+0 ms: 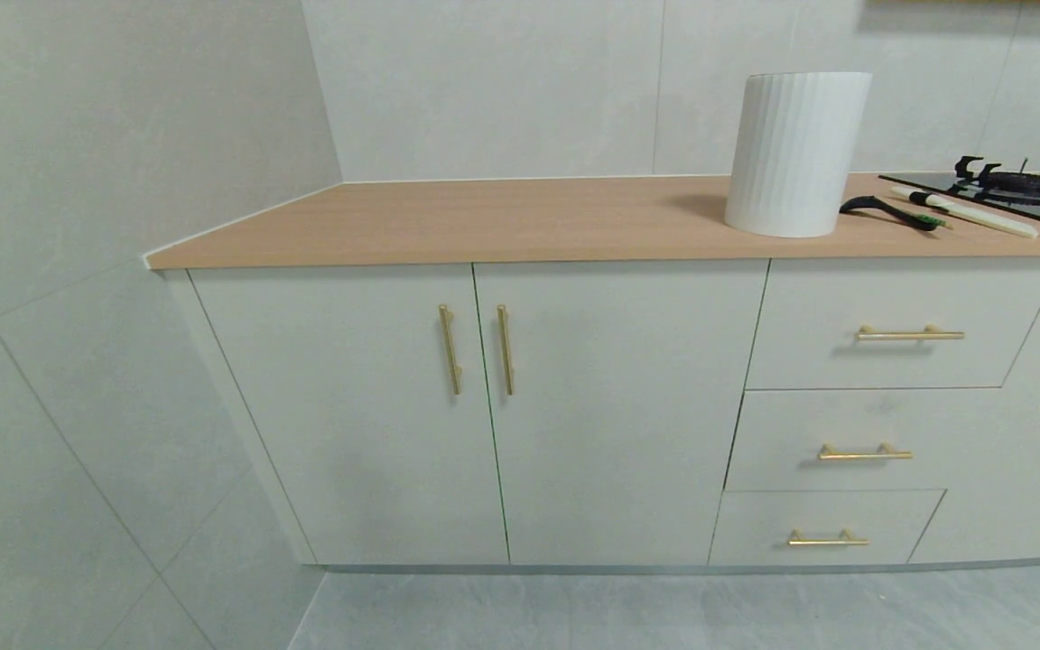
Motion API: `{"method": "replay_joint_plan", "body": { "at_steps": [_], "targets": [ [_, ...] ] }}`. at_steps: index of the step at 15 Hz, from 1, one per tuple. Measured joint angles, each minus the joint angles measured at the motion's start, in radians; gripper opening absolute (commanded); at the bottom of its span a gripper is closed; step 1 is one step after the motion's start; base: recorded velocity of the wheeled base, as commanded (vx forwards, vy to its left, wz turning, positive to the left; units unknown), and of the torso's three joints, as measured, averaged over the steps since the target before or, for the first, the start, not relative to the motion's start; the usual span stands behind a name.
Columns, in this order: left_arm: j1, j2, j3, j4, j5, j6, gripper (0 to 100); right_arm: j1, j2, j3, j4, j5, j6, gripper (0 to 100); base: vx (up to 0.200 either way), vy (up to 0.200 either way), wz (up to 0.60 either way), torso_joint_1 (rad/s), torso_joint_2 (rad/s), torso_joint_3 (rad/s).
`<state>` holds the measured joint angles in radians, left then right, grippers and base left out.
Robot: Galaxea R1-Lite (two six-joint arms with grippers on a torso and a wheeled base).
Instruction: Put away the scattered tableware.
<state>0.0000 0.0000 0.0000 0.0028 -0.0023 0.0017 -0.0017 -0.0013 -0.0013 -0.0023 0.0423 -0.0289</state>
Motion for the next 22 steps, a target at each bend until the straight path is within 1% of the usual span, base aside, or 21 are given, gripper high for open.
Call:
{"method": "replay_joint_plan", "body": {
  "at_steps": [8, 22],
  "targets": [
    [0.000, 0.000, 0.000, 0.000, -0.001, 0.003, 100, 0.000, 0.000, 0.000, 0.001, -0.001, 0.004, 100, 0.000, 0.000, 0.00, 0.000, 0.00, 0.000],
    [0.000, 0.000, 0.000, 0.000, 0.000, 0.001, 100, 0.000, 0.000, 0.000, 0.001, -0.001, 0.006, 100, 0.000, -0.200, 0.00, 0.001, 0.00, 0.003]
  ]
}}
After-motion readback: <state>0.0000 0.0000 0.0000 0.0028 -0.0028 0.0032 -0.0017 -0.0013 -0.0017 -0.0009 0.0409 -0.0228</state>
